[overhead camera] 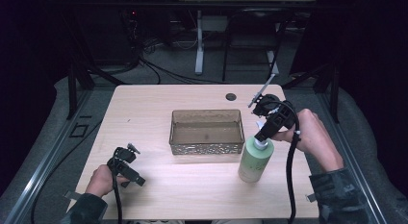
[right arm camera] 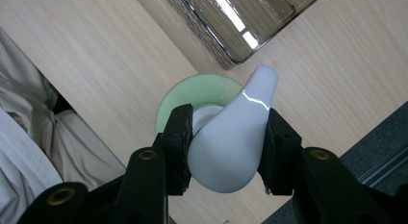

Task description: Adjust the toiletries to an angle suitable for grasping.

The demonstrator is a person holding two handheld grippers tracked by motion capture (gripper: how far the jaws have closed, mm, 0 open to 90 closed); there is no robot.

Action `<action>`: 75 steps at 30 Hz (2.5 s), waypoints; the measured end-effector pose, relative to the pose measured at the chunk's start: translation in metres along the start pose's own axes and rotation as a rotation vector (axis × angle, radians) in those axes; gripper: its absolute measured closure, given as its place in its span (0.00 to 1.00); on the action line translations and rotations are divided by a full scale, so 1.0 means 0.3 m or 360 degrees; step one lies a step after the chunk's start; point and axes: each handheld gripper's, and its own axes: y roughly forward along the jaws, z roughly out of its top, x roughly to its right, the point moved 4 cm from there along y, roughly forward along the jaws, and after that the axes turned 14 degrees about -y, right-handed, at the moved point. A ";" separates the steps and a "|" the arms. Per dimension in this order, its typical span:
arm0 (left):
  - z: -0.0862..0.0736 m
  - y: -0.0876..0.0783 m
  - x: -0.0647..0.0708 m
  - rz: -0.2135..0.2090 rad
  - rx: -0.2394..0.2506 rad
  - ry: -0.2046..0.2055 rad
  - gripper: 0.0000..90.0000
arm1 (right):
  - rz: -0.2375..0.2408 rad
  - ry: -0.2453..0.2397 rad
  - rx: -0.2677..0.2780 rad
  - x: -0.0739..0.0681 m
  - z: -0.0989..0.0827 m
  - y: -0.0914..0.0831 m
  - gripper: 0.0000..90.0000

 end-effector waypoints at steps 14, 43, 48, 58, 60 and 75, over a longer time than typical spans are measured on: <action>0.004 -0.009 -0.001 0.0005 0.0030 -0.0005 0.00 | -0.0001 0.0302 0.0063 -0.005 0.009 -0.018 0.68; -0.006 -0.004 -0.010 -0.0010 0.0018 -0.0009 0.00 | 0.0092 0.0101 -0.0120 0.001 0.021 0.036 0.69; -0.014 -0.007 -0.020 -0.0002 0.0018 -0.0017 0.00 | 0.0089 0.0085 -0.0150 0.003 0.022 0.034 0.70; -0.012 -0.009 -0.014 0.0000 0.0017 -0.0008 0.00 | 0.0066 0.0079 -0.0123 0.017 0.008 0.023 0.70; -0.013 -0.010 -0.017 0.0002 0.0023 -0.0015 0.00 | 0.0058 0.0083 -0.0117 0.018 0.006 0.012 0.70; -0.010 -0.007 -0.009 -0.0007 0.0023 -0.0007 0.00 | 0.0034 0.0027 -0.0111 0.010 0.028 -0.047 0.70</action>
